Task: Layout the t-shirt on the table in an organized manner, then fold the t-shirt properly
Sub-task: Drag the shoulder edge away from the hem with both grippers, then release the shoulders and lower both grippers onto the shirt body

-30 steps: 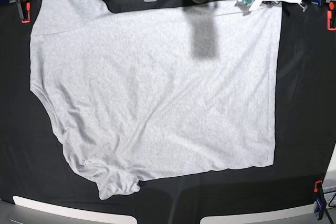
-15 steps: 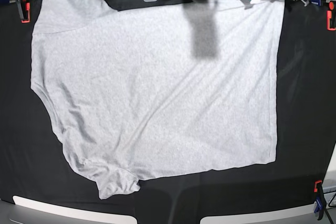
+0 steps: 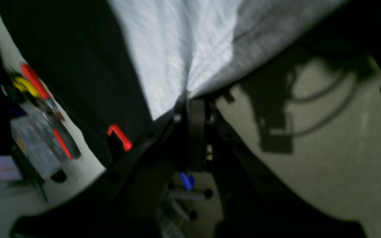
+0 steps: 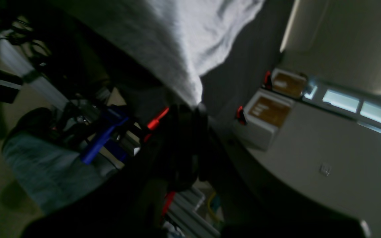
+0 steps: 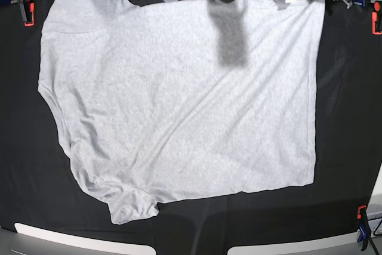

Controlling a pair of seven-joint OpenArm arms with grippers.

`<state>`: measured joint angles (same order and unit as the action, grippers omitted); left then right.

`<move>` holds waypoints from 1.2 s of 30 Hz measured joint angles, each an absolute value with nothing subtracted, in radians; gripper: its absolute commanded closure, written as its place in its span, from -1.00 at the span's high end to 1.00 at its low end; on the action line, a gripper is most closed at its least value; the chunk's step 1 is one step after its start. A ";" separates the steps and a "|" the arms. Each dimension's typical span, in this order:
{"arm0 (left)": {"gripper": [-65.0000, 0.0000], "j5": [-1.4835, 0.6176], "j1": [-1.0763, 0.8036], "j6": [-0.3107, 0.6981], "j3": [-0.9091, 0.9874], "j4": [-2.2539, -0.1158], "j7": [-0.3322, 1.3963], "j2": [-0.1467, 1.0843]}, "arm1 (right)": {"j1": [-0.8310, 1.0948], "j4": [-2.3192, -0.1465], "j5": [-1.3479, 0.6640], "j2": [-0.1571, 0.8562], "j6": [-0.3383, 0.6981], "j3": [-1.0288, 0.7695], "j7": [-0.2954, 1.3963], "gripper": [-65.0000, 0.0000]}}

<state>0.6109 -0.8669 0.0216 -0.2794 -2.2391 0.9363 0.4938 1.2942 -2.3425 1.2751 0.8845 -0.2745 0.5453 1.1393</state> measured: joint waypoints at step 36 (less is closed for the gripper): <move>-1.00 0.426 -0.385 -0.102 -0.280 -1.904 0.781 0.492 | 0.210 -1.975 0.094 0.709 -0.024 0.170 0.792 -1.00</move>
